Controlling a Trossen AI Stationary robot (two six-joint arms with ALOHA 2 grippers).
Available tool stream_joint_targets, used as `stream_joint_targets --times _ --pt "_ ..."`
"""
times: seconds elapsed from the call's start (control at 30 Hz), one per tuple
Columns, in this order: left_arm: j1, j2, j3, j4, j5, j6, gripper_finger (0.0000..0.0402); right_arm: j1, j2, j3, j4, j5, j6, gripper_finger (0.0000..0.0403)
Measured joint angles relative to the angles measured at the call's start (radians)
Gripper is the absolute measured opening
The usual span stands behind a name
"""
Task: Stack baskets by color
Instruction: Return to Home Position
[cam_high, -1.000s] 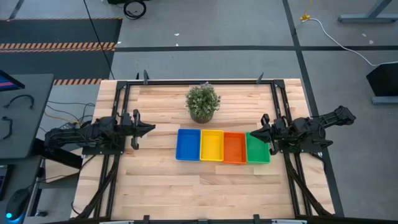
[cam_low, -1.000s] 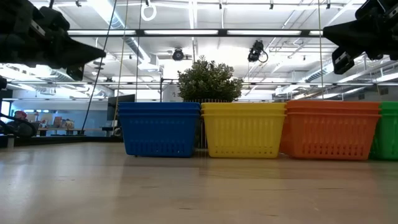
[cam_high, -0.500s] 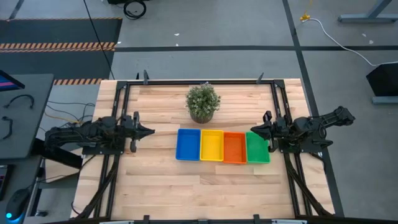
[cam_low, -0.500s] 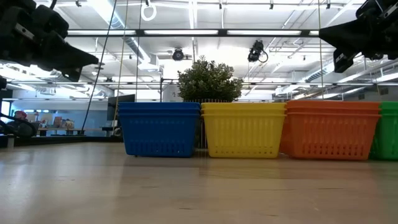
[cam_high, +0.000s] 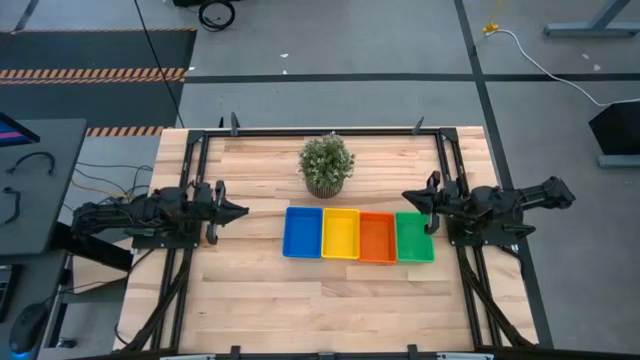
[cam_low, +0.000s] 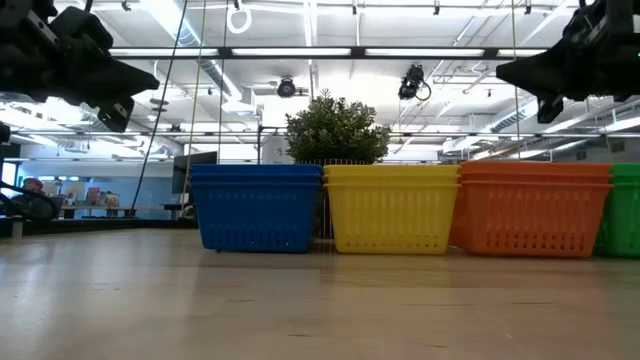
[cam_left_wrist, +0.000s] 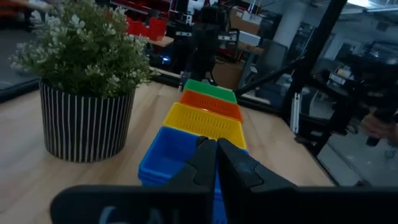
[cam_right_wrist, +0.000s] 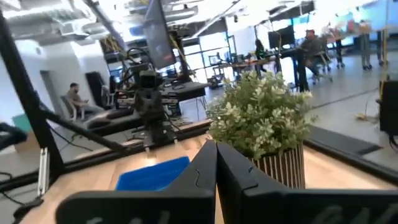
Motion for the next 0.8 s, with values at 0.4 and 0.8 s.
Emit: stream_joint_targets --times 0.4,0.8 --pt "0.0 0.001 0.0 0.01 0.0 -0.036 0.0022 -0.283 0.022 -0.005 -0.151 -0.346 0.08 0.0011" --pt "0.0 0.001 0.0 0.01 0.0 -0.036 0.0017 -0.286 0.024 -0.005 -0.172 -0.458 0.029 0.0014"
